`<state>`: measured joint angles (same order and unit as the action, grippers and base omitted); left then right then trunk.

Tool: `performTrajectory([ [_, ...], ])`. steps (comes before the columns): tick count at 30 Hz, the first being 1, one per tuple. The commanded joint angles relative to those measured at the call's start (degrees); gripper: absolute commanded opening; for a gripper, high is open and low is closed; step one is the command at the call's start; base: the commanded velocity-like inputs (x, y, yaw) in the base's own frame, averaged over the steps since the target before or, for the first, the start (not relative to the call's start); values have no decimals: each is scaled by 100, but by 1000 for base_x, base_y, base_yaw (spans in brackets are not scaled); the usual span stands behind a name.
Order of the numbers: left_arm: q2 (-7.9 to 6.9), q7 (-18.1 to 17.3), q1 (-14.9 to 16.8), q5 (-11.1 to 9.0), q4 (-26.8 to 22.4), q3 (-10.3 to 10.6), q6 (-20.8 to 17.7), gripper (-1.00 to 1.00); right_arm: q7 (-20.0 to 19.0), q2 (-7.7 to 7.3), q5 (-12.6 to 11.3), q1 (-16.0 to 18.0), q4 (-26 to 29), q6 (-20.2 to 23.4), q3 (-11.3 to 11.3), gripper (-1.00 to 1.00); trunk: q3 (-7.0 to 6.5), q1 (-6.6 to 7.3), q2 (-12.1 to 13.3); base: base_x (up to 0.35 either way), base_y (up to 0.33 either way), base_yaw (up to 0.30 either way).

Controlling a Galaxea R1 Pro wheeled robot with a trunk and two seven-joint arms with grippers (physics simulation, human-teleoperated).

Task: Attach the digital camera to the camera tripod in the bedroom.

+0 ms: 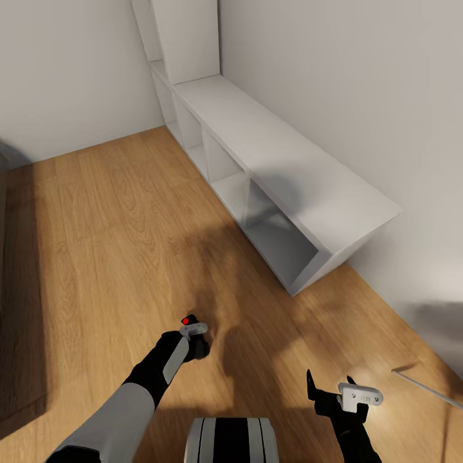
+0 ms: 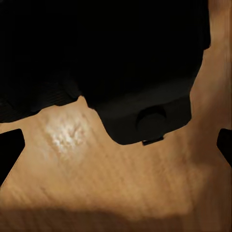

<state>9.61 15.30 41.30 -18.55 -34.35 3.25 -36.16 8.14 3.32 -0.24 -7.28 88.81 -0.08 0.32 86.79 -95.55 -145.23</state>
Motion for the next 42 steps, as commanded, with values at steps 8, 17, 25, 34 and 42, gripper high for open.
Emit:
performTrajectory([
  [8,-3,64,1,-61,-293,35,-44,100,21,2,-3,-2,83,-1,3,100,3,1,-1,0,0,0],
  [17,-24,77,1,-61,-338,39,-116,100,21,2,-3,-2,100,-1,3,100,3,1,-1,0,0,0],
  [25,-29,62,1,-61,-300,62,-119,100,21,2,-3,-2,109,-1,3,100,3,1,-1,0,0,0],
  [34,-29,54,1,-61,-292,184,-118,100,21,-6,-3,-2,155,-1,2,100,3,1,-1,0,0,0],
  [42,-29,59,1,-61,-307,211,-113,100,21,0,-3,-2,164,-1,3,100,3,1,-1,0,0,0],
])
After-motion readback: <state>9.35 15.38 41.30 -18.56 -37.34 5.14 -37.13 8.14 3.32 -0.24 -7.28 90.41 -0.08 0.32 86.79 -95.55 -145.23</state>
